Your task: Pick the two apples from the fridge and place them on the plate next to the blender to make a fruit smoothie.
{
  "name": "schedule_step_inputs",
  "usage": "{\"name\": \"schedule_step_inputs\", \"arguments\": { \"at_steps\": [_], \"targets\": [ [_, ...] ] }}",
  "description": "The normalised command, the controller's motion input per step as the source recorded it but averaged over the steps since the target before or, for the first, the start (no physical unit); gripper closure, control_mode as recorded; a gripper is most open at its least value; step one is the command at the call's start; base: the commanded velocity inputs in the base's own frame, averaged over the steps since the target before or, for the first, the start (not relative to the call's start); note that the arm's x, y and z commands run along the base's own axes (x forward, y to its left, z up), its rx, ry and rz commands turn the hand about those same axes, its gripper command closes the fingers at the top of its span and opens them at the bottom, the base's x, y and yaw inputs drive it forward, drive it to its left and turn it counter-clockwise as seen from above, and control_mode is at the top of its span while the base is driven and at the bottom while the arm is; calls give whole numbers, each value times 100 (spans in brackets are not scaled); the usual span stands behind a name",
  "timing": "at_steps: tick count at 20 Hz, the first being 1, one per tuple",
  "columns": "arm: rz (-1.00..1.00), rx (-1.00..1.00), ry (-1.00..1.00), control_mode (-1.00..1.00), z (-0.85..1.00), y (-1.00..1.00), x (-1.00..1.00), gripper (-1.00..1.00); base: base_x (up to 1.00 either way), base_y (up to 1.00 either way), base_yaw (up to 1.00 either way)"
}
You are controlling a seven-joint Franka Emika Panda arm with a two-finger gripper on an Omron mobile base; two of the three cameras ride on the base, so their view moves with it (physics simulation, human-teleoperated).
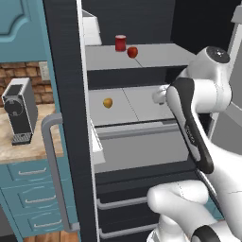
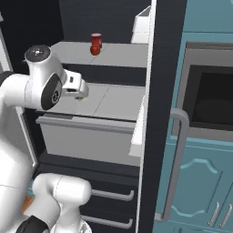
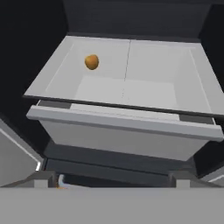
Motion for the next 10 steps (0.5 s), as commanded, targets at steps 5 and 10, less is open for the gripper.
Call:
{"name": "schedule_step_inputs", "arguments": {
  "at_steps": [5,10],
  "targets": [
    [-3,2,-32,-100,94,4,-6,-100,0,0,0],
    [-4,3,-13,-100,58,24,32,-100,0,0,0]
  ]
}}
